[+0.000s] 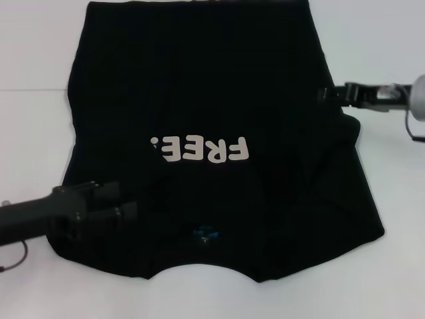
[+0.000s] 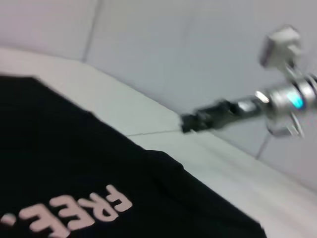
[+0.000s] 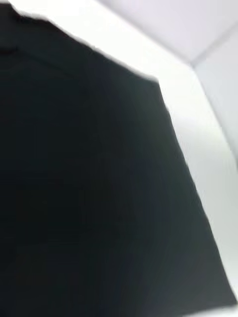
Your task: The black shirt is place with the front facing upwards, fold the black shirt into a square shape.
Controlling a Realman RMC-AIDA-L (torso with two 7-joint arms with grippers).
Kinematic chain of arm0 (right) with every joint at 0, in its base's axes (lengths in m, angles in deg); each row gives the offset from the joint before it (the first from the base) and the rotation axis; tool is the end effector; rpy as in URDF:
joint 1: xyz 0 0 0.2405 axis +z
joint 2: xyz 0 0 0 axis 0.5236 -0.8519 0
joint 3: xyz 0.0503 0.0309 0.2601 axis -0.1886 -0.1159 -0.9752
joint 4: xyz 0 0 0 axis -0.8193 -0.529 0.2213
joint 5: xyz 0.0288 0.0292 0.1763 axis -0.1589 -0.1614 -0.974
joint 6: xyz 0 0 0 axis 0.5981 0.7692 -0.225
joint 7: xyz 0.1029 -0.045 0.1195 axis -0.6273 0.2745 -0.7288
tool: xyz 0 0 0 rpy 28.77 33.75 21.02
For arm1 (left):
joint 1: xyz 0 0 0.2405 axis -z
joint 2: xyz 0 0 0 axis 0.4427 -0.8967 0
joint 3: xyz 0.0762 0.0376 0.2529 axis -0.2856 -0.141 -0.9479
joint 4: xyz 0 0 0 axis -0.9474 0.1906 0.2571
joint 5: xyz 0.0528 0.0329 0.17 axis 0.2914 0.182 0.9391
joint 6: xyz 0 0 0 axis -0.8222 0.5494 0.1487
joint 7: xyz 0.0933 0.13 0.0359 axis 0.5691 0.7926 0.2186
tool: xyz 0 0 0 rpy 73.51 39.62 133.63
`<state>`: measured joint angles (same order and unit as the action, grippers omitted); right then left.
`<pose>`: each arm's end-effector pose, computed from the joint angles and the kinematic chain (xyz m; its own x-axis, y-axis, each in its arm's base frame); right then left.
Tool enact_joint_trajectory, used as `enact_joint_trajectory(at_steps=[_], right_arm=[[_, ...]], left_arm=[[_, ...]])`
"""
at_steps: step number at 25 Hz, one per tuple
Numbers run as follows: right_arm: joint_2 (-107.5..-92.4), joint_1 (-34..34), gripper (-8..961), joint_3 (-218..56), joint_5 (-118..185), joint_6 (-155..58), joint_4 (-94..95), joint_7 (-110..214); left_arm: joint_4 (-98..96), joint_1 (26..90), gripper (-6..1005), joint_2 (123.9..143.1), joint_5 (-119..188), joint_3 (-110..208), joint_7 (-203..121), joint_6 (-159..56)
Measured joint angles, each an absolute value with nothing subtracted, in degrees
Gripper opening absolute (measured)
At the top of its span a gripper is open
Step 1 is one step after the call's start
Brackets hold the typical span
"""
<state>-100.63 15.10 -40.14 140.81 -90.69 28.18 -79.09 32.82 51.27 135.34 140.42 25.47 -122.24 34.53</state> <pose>0.2365 0.4534 0.0048 0.3572 -0.7215 -0.5932 -0.9334 -0.2528 -0.2546 -0.2882 0.2943 0.0050 0.6596 0.4647 0.5907 0.6425 -0.7565 -0.1223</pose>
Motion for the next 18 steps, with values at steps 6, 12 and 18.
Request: enact_joint_trajectory(at_steps=[6, 12, 18], right_arm=[[-101.60, 6.4, 597, -40.9, 129.6, -105.5, 30.9, -48.2], [-106.31, -3.1, 706, -42.0, 120.0, -116.2, 30.9, -17.3], [-106.66, -5.0, 840, -41.6, 121.3, -116.5, 28.1, -9.7]], left_arm=[[32.8, 51.8, 773, 132.20, 141.9, 26.1, -144.6, 34.5], [34.2, 52.3, 775, 128.72, 148.7, 26.3, -162.1, 35.8], [39.2, 53.0, 772, 128.01, 159.0, 26.3, -172.1, 34.2]])
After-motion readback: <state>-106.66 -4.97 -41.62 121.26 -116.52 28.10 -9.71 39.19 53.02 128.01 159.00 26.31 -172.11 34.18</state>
